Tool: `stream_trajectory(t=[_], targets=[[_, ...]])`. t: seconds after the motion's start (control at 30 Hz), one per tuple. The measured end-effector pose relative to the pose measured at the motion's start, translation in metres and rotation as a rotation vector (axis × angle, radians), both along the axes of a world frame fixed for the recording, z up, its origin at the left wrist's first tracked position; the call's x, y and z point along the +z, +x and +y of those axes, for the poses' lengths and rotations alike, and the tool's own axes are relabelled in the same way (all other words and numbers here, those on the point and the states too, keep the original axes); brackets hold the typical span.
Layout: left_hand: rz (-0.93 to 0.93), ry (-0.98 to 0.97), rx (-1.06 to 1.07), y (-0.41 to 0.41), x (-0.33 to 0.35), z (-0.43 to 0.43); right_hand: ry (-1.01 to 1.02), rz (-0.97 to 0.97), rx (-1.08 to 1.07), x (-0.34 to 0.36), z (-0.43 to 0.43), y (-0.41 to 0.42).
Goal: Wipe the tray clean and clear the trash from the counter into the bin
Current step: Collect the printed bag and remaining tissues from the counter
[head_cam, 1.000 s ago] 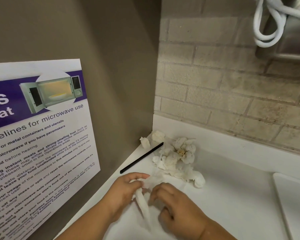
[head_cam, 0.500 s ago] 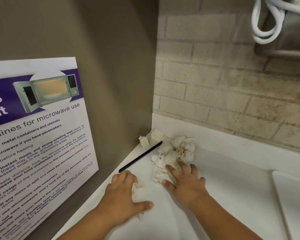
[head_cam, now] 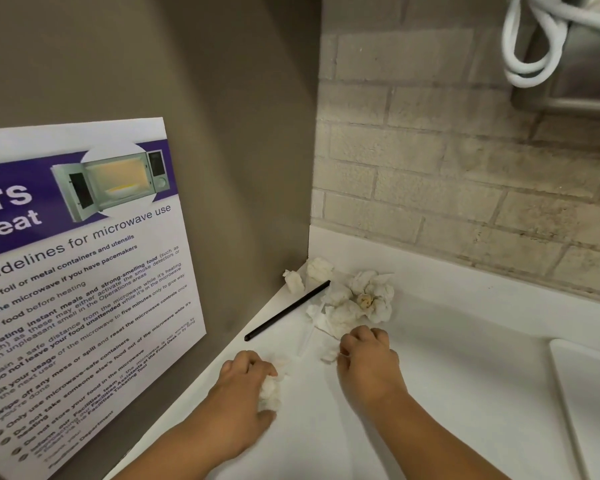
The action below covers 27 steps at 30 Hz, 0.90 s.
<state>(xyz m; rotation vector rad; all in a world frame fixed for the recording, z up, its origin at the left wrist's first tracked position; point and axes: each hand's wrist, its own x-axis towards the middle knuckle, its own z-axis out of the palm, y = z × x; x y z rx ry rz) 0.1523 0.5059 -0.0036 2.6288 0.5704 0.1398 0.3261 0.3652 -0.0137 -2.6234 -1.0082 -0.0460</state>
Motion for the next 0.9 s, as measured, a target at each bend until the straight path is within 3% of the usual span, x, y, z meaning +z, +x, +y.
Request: stream_trajectory(t=[0.33, 0.5, 0.9], targets=[[-0.150, -0.034, 0.037, -0.015, 0.007, 0.004, 0.211, 0.148, 0.023, 0.015, -0.048, 0.003], [-0.178, -0.028, 0.016, -0.030, 0.011, 0.003, 0.343, 0.328, -0.025, 0.038, -0.071, -0.014], [-0.232, -0.090, -0.055, -0.041, 0.018, -0.020, 0.410, 0.503, 0.125, 0.076, -0.102, -0.051]])
